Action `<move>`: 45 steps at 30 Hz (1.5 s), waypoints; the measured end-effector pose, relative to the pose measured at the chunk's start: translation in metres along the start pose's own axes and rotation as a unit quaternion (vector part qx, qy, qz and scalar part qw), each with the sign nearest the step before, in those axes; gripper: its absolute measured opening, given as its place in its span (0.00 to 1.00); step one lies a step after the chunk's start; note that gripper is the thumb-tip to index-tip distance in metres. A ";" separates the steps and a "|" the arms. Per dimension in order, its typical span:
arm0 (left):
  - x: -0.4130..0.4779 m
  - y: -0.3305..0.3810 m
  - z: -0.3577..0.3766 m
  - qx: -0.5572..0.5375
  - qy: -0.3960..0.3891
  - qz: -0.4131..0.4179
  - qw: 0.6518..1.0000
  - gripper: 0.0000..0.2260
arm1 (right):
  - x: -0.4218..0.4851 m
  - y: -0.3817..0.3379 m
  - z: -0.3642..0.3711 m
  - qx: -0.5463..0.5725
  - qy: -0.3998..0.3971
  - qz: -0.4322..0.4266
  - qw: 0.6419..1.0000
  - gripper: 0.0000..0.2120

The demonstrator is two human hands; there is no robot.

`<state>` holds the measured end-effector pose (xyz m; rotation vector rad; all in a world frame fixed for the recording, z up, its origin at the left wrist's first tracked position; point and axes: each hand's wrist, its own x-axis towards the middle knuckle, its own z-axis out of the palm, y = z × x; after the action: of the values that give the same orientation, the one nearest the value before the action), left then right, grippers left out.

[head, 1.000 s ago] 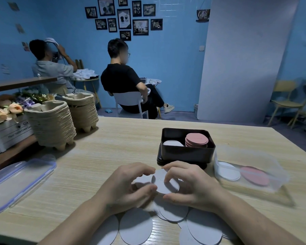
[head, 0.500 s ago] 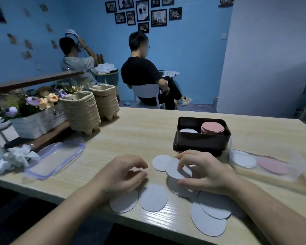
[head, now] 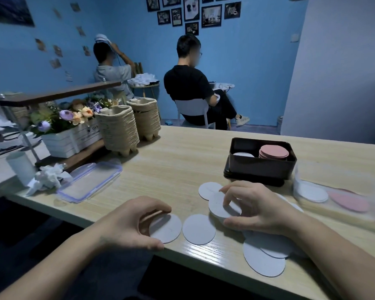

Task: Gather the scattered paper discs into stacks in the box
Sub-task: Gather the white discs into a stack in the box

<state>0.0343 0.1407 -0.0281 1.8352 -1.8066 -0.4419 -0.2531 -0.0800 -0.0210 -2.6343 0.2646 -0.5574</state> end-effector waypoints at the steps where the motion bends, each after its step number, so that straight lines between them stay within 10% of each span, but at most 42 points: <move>1: 0.003 0.001 -0.002 -0.010 -0.007 -0.002 1.000 0.35 | 0.000 0.000 0.000 0.000 0.002 0.002 1.000 0.16; 35: 0.149 0.048 0.043 -0.069 0.126 0.203 0.969 0.27 | -0.003 0.020 -0.013 0.061 0.088 0.081 0.991 0.27; 45: 0.145 0.047 0.062 -0.093 0.148 0.223 0.959 0.24 | 0.004 0.021 -0.008 0.045 0.087 0.032 0.995 0.13</move>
<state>-0.0312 -0.0105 -0.0333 1.2384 -1.8238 -0.1483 -0.2551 -0.1028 -0.0229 -2.4849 0.3674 -0.7606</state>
